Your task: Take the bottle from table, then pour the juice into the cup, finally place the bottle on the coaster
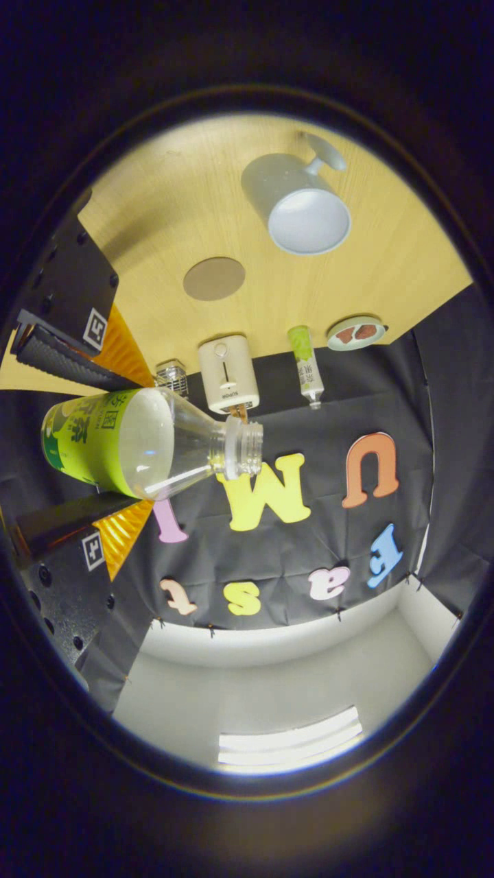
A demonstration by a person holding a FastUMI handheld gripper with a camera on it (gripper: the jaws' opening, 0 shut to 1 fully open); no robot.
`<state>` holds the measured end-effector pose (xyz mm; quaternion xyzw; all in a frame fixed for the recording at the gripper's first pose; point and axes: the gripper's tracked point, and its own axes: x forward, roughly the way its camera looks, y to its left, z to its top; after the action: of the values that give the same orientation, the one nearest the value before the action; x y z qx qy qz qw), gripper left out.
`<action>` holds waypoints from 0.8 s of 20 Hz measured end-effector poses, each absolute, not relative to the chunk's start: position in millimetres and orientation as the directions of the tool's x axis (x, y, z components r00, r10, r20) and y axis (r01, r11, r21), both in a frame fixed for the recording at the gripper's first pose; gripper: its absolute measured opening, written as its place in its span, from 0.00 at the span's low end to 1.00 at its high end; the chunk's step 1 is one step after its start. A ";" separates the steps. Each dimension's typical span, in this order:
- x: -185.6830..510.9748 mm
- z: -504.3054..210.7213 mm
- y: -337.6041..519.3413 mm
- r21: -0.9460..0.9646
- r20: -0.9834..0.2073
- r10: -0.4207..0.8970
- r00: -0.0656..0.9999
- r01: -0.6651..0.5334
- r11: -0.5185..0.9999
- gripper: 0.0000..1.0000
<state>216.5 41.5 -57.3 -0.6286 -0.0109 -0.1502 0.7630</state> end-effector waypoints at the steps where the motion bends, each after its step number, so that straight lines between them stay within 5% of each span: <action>1: 217.0 -56.1 44.1 -0.958 0.214 -0.211 0.954 0.247 0.144 0.81; 16: 229.2 -58.0 73.1 -0.953 0.288 -0.158 0.944 0.268 -0.140 0.80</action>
<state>229.2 73.1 -58.0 -0.7374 -0.0371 -0.1626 0.6545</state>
